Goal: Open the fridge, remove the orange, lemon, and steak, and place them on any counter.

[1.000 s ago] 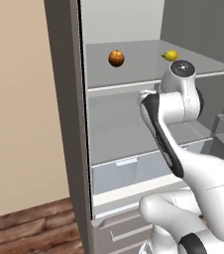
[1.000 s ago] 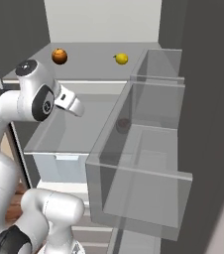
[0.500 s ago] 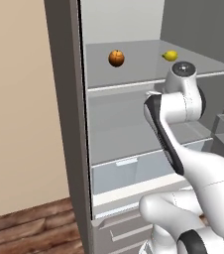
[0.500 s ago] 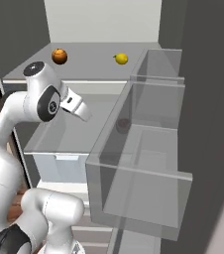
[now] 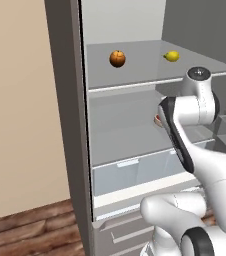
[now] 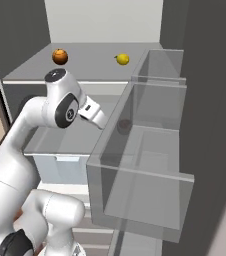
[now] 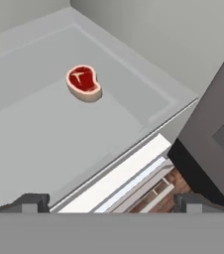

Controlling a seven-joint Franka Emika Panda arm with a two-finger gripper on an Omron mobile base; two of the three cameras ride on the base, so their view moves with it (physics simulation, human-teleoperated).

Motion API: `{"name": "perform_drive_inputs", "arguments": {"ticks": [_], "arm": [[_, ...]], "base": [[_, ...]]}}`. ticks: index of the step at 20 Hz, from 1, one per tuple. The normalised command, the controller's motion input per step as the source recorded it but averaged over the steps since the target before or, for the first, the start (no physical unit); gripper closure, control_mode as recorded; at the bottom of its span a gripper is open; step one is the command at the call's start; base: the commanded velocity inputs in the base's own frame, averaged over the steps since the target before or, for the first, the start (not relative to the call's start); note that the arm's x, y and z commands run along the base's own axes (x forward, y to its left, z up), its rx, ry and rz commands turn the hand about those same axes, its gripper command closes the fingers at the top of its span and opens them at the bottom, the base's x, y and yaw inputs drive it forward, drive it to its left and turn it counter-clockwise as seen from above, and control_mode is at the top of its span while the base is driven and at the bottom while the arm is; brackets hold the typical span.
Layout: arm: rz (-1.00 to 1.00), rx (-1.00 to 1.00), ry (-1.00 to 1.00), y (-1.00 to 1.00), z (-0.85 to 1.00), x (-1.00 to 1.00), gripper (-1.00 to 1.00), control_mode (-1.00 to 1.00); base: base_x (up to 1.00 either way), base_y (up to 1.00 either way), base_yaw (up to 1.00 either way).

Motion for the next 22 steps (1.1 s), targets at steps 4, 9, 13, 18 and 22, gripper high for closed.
{"name": "perform_drive_inputs", "arguments": {"ticks": [4,9,13,18,22], "arm": [[0.00,0.00,0.09,-0.13,-0.10,0.01,-1.00,-1.00],[0.00,0.00,0.10,-0.03,-0.10,0.05,-1.00,-1.00],[0.01,0.02,0.11,-0.14,-0.10,0.35,-1.00,-1.00],[0.06,0.02,0.02,-0.27,-0.21,0.37,-1.00,-1.00],[0.08,0.00,0.00,-0.24,-0.33,0.28,-1.00,-1.00]], "base": [[0.00,0.00,0.00],[0.00,0.00,0.00],[0.00,0.00,0.00],[0.00,0.00,0.00],[0.00,0.00,0.00]]}}
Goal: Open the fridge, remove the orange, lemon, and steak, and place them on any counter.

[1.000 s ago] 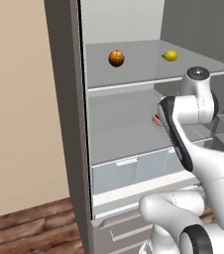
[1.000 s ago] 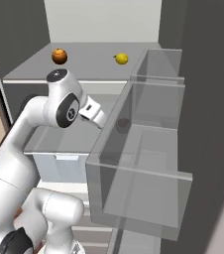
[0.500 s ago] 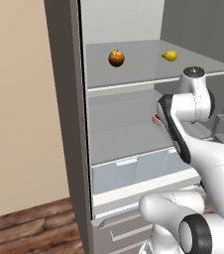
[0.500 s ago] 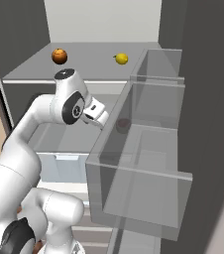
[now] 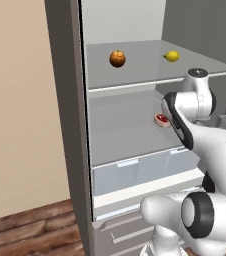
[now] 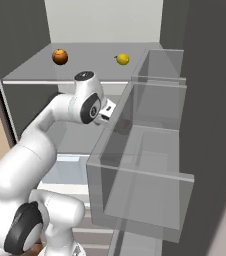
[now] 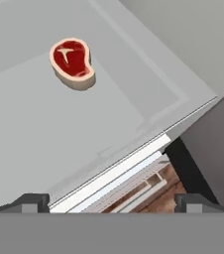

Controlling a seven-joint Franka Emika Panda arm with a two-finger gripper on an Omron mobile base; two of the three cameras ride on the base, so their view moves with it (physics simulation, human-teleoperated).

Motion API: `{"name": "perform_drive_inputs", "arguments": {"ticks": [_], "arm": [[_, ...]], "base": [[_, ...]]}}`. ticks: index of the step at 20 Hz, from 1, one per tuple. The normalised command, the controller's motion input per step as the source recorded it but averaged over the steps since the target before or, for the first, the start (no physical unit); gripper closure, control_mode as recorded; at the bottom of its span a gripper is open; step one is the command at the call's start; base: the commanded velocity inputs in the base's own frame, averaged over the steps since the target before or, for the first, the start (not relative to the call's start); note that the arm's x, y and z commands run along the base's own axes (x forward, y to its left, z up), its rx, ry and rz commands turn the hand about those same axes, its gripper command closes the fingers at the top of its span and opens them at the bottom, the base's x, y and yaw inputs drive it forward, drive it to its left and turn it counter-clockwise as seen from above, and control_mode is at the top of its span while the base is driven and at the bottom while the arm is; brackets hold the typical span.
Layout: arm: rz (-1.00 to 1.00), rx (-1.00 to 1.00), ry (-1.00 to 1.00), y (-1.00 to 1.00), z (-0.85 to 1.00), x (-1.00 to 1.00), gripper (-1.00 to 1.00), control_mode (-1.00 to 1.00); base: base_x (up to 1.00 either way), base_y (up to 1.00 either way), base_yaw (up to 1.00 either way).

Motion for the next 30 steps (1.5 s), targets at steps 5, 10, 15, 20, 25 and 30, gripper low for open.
{"name": "perform_drive_inputs", "arguments": {"ticks": [5,10,15,20,25,30], "arm": [[0.10,0.00,-0.01,-0.04,-0.39,0.26,-1.00,-1.00],[0.10,0.00,0.00,0.00,-0.25,0.32,-1.00,-1.00],[0.08,0.00,0.00,-0.02,-0.12,0.31,-1.00,-1.00],[0.07,0.00,-0.01,-0.01,-0.19,0.21,-1.00,-1.00],[0.06,0.00,-0.01,-0.01,-0.25,0.11,-1.00,-1.00],[0.04,0.00,0.00,-0.01,-0.14,0.08,-1.00,-1.00]], "base": [[0.00,0.00,0.00],[0.00,0.00,0.00],[0.00,0.00,0.00],[0.00,0.00,0.00],[0.00,0.00,0.00],[0.00,0.00,0.00]]}}
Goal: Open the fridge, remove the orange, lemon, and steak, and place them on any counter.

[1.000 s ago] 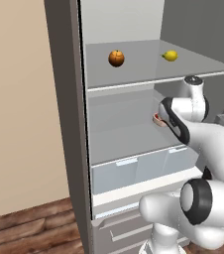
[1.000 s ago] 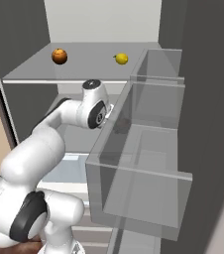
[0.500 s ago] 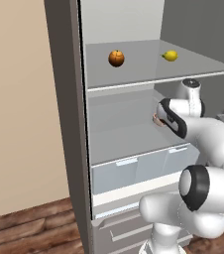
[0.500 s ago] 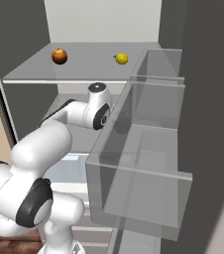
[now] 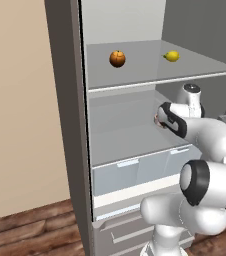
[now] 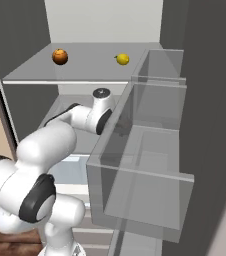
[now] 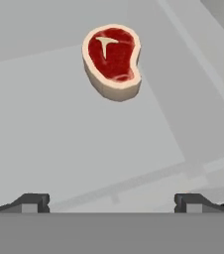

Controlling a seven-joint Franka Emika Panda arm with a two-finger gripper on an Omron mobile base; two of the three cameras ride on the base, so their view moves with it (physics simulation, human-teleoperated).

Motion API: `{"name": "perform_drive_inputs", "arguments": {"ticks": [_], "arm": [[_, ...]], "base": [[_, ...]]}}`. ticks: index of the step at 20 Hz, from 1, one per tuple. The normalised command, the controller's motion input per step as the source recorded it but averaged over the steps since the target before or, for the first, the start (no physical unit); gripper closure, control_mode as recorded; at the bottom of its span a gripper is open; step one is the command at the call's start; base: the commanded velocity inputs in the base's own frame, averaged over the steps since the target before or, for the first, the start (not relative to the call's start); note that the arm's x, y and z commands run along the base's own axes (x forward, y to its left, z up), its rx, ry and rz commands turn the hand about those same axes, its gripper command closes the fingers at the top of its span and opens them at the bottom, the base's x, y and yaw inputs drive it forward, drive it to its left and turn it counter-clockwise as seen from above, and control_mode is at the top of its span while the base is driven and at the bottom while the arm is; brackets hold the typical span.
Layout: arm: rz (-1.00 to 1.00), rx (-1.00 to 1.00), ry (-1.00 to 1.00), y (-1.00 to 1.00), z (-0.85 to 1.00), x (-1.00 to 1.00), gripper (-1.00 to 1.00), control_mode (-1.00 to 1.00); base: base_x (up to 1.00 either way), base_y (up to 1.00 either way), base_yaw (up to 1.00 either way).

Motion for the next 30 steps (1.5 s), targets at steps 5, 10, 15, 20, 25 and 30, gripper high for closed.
{"name": "perform_drive_inputs", "arguments": {"ticks": [5,10,15,20,25,30], "arm": [[0.01,0.01,0.00,-0.08,-0.01,0.08,-1.00,-1.00],[0.00,0.01,0.00,-0.06,-0.01,0.17,-1.00,-1.00],[0.00,0.00,0.00,0.00,-0.17,0.26,-1.00,-1.00],[0.00,0.01,0.00,-0.01,-0.07,0.25,-1.00,-1.00],[0.00,0.03,0.00,-0.06,0.00,0.24,-1.00,-1.00],[0.00,0.03,0.00,-0.06,-0.01,0.28,-1.00,-1.00]], "base": [[0.00,0.00,0.00],[0.00,0.00,0.00],[0.00,0.00,0.00],[0.00,0.00,0.00],[0.00,0.00,0.00],[0.00,0.00,0.00]]}}
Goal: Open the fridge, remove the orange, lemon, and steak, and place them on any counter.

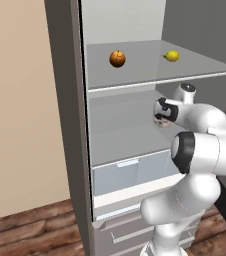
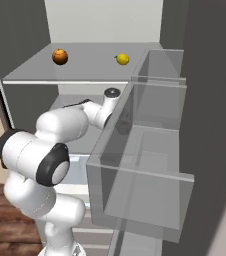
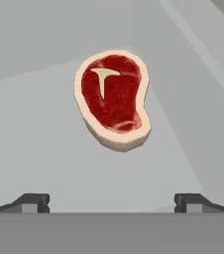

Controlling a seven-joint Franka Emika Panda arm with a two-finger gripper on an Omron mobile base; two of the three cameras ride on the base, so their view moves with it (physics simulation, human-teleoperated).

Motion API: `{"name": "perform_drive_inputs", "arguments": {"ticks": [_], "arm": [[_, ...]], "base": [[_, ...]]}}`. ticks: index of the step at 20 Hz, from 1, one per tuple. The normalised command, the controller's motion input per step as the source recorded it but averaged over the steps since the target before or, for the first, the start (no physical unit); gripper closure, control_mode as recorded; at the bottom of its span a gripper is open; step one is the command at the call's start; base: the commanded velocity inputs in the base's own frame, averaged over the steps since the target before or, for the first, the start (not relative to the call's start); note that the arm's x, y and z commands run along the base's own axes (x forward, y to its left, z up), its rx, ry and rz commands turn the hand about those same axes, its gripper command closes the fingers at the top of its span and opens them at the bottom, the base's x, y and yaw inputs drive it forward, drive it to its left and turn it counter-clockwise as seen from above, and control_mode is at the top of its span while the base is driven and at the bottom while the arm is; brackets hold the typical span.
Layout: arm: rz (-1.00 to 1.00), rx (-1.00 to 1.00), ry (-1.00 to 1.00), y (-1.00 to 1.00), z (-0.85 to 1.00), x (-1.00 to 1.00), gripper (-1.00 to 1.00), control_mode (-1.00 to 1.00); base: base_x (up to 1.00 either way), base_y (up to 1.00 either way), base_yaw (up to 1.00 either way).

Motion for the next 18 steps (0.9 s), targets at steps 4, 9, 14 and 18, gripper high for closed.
{"name": "perform_drive_inputs", "arguments": {"ticks": [4,9,14,18], "arm": [[0.00,0.02,0.00,-0.07,-0.05,0.29,-1.00,-1.00],[0.00,0.01,0.00,-0.07,-0.10,0.28,-1.00,-1.00],[0.00,0.00,0.00,-0.01,-0.15,0.23,-1.00,-1.00],[0.00,0.00,0.00,0.00,-0.13,0.23,-1.00,-1.00]], "base": [[0.00,0.00,0.00],[0.00,0.00,0.00],[0.00,0.00,0.00],[0.00,0.00,0.00]]}}
